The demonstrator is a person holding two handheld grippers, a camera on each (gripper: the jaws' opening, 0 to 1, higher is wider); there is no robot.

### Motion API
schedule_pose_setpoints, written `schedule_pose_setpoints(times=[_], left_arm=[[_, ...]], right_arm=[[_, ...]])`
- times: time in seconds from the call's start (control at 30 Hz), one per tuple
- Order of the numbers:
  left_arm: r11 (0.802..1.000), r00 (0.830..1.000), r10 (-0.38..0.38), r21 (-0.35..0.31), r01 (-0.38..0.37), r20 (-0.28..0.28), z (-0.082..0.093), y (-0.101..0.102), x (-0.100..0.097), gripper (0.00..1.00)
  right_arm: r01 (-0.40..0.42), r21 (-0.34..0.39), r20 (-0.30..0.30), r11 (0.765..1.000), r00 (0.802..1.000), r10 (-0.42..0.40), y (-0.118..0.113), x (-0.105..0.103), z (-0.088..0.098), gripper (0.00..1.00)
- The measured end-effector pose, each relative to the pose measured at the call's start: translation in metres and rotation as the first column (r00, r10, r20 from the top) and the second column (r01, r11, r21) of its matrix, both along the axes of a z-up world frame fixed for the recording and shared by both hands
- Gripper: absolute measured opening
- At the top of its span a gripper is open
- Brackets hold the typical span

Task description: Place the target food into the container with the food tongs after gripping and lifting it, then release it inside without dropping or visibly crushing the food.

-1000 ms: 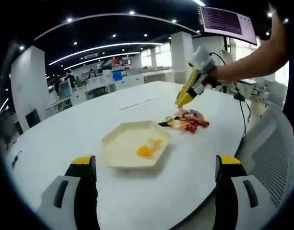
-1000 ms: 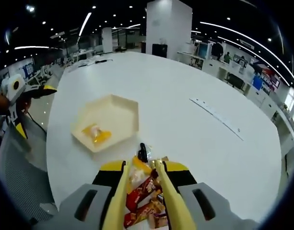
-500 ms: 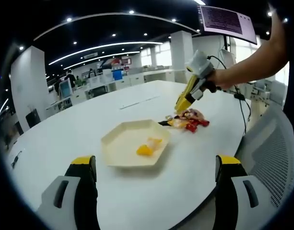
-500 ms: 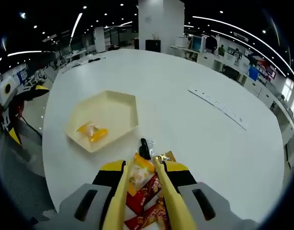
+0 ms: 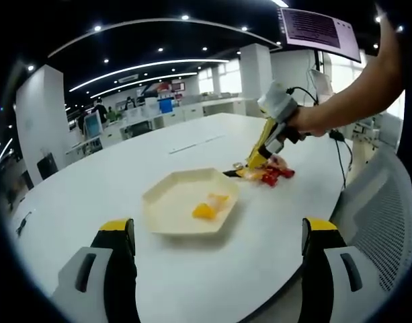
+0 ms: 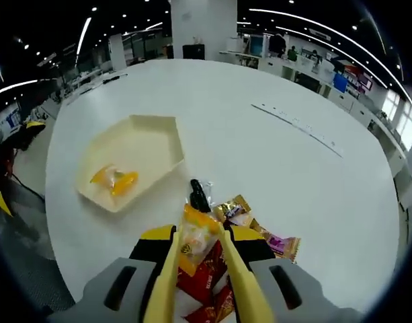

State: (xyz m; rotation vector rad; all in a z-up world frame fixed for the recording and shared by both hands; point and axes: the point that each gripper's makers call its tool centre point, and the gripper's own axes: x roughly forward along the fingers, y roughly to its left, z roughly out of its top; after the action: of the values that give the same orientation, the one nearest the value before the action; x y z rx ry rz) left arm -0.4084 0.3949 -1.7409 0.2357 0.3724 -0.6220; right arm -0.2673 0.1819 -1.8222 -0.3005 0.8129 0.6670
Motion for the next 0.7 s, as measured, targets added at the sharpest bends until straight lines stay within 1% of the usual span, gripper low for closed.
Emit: schedule_pose_setpoints(times=[0.1,0.13,0.2,0.27,0.47,0.57,0.7], left_arm=[[1.000,1.000,0.000,0.000,0.000,-0.001,0.000,0.000,0.000,0.99],[1.000,1.000,-0.001,0.001,0.001,-0.001,0.000,0.000,0.000,0.99],[1.000,1.000,-0.002,0.001,0.002,-0.004,-0.001,0.000,0.000,0.99],[1.000,1.000,-0.002,0.002,0.002,-0.003,-0.001,-0.001,0.000,0.99],[1.000,1.000,-0.004,0.006,0.004,-0.006,-0.001,-0.001,-0.001,0.99],[1.000,1.000,-0.002,0.005,0.002,-0.005,-0.001,0.000,0.000,0.99],[1.000,1.000,-0.002,0.004,0.002,-0.007,-0.002,0.000,0.000,0.99]], right_arm=[[0.001,-0.003,-0.029,1.000,1.000,-0.001,0.001,-0.002,-0.005,0.29],[-0.002,-0.010,-0.060,1.000,0.998,0.001,0.001,-0.006,-0.010,0.29],[0.004,-0.008,-0.067,1.000,0.998,-0.004,0.001,-0.005,-0.013,0.29],[0.017,0.008,-0.083,1.000,0.996,-0.017,0.001,-0.004,-0.013,0.29],[0.009,-0.010,-0.114,1.000,0.993,-0.010,0.002,-0.003,-0.015,0.29],[-0.018,-0.026,-0.114,1.000,0.993,0.015,0.003,-0.003,-0.016,0.26],[-0.070,-0.055,-0.087,0.996,0.994,0.065,0.006,-0.003,-0.014,0.22]])
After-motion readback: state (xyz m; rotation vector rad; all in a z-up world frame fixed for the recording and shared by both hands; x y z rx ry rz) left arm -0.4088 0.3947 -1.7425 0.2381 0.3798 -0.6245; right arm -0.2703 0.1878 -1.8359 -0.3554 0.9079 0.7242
